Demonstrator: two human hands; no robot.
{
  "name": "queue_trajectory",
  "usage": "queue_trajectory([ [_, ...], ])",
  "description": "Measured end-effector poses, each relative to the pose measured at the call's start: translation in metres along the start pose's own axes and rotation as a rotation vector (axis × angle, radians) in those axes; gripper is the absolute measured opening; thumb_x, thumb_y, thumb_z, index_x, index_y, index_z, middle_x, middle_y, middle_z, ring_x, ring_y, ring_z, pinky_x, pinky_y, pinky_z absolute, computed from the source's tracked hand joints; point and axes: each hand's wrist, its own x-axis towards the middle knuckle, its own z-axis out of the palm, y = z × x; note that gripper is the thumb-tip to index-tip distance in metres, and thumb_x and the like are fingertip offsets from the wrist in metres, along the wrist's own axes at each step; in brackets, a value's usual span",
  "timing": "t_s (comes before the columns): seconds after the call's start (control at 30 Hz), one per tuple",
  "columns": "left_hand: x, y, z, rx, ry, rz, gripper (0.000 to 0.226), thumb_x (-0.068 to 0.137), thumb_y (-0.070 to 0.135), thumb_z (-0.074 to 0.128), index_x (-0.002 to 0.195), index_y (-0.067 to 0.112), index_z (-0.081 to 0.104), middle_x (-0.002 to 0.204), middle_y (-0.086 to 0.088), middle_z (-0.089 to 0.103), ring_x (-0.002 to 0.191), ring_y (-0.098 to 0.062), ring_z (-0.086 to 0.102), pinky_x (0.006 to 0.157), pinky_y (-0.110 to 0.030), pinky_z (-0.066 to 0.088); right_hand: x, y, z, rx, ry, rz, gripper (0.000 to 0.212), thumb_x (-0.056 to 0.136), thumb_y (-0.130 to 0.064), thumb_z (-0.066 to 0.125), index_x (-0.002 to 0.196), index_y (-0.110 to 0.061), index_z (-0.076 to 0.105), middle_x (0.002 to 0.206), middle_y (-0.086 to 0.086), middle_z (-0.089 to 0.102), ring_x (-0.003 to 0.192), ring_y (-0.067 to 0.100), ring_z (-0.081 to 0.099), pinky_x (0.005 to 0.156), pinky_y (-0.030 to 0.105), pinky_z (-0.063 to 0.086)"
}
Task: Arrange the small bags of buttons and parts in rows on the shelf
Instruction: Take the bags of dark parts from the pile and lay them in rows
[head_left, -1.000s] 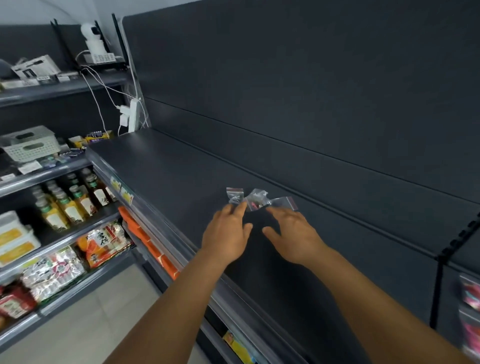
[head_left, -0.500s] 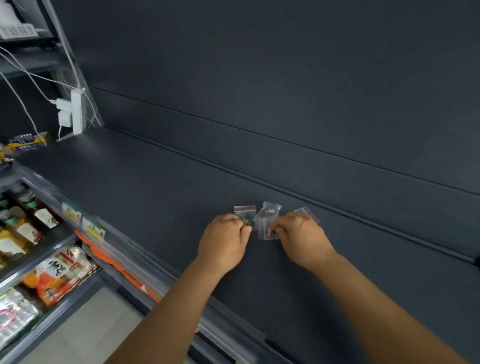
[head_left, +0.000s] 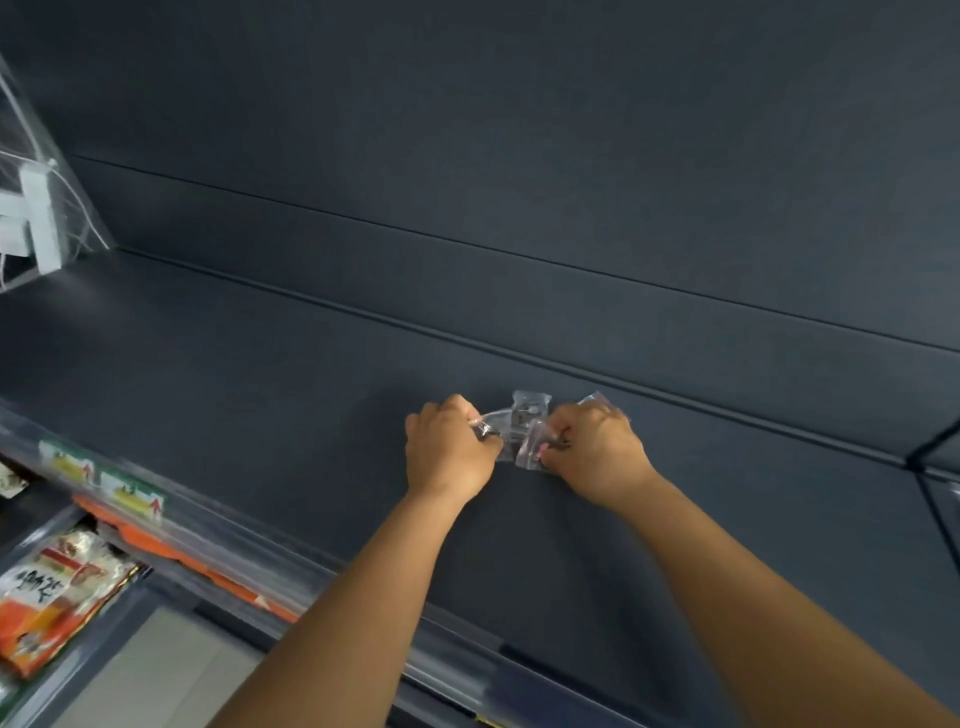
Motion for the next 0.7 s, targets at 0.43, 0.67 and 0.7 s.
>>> queue_trajectory([
  [0.43,-0.042,0.075,0.024,-0.682,-0.327,0.109,0.019,0.074,0.009,0.072,0.091,0.018,0.069,0.082,0.000,0.072,0.071,-0.011,0.064,0.068,-0.025,0.050,-0.052,0.041,-0.050,0.797,0.379,0.260,0.006,0.084,-0.016,0.064,0.083,-0.017,0.069,0.078,0.002,0.073,0.067,0.016,0.065,0.071,0.036,0.055],
  [0.67,-0.091,0.148,0.064,-0.717,-0.572,0.204,0.031,0.074,0.010,0.073,0.100,0.023,0.060,0.085,0.007,0.074,0.080,-0.006,0.069,0.070,-0.018,0.052,-0.113,0.103,-0.093,0.987,0.402,0.321,0.005,0.084,-0.018,0.068,0.087,-0.015,0.071,0.082,0.004,0.074,0.078,0.021,0.072,0.072,0.031,0.058],
  [0.7,-0.101,0.159,0.069,-0.711,-0.605,0.223,0.033,0.073,0.009,0.074,0.100,0.022,0.060,0.085,0.007,0.074,0.081,-0.008,0.070,0.072,-0.020,0.054,-0.124,0.113,-0.100,0.983,0.427,0.331,0.005,0.083,-0.017,0.069,0.086,-0.013,0.070,0.081,0.005,0.074,0.076,0.022,0.071,0.070,0.030,0.058],
])
